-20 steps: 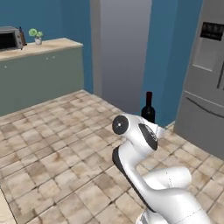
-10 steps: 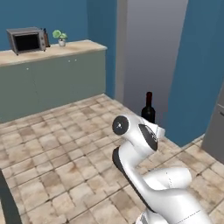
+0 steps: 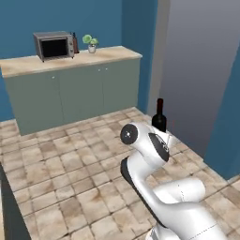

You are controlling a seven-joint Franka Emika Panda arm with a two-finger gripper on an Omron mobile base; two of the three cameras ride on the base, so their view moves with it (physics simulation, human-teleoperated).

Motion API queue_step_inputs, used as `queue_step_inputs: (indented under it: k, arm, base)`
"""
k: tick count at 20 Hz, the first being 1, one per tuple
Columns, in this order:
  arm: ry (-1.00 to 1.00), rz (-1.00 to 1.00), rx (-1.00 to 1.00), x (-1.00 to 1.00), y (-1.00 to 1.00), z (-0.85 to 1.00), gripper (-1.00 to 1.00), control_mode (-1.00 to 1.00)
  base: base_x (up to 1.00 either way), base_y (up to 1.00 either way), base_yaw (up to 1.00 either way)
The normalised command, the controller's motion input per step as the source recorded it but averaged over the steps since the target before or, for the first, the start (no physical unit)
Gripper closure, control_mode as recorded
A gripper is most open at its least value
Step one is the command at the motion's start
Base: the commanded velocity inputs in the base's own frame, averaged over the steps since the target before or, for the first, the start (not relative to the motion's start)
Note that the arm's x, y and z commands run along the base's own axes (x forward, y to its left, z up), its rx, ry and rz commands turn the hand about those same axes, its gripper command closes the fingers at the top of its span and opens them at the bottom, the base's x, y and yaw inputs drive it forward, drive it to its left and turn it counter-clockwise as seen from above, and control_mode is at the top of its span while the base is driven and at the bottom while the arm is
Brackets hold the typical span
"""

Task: There is a wine glass and glass cup on the dining counter. Place the wine bottle next to the wine glass and the juice bottle next to the glass cup.

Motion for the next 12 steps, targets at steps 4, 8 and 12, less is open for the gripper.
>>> queue_step_inputs:
  k: [4, 8, 12]
  arm:
    - [0.00, 0.00, 0.00, 0.00, 0.00, 0.00, 1.00, 1.00]
    - [0.00, 0.00, 0.00, 0.00, 0.00, 0.00, 1.00, 1.00]
    - [0.00, 0.00, 0.00, 0.00, 0.00, 0.00, 1.00, 1.00]
  base:
    - [0.87, -0.01, 0.31]
    - [0.85, -0.01, 0.35]
    - [0.82, 0.00, 0.40]
